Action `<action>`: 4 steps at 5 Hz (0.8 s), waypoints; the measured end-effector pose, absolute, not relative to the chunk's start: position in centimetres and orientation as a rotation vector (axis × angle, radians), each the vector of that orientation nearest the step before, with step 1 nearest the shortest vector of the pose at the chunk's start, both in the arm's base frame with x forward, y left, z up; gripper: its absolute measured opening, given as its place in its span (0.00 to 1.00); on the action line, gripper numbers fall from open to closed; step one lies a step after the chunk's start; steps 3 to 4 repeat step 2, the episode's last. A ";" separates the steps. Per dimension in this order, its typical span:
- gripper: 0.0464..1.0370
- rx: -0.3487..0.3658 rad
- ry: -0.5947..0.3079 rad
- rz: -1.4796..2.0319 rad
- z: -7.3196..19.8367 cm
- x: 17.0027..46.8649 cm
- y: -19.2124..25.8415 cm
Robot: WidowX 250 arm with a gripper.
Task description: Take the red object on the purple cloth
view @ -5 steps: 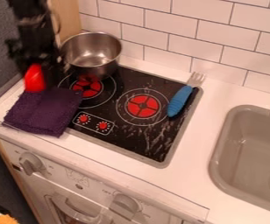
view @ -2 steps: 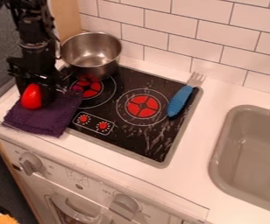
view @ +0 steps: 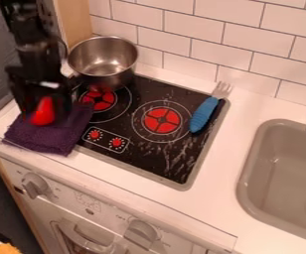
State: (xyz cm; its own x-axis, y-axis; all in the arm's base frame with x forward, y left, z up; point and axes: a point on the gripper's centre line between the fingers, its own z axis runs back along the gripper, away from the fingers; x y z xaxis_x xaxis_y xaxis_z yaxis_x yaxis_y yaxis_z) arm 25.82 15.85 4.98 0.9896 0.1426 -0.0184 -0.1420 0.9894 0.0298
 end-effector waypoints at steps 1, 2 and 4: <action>0.97 -0.003 -0.051 0.145 7.8 25.7 15.9; 0.96 0.007 -0.075 0.119 9.1 25.6 15.8; 0.96 0.007 -0.075 0.119 9.1 25.6 15.8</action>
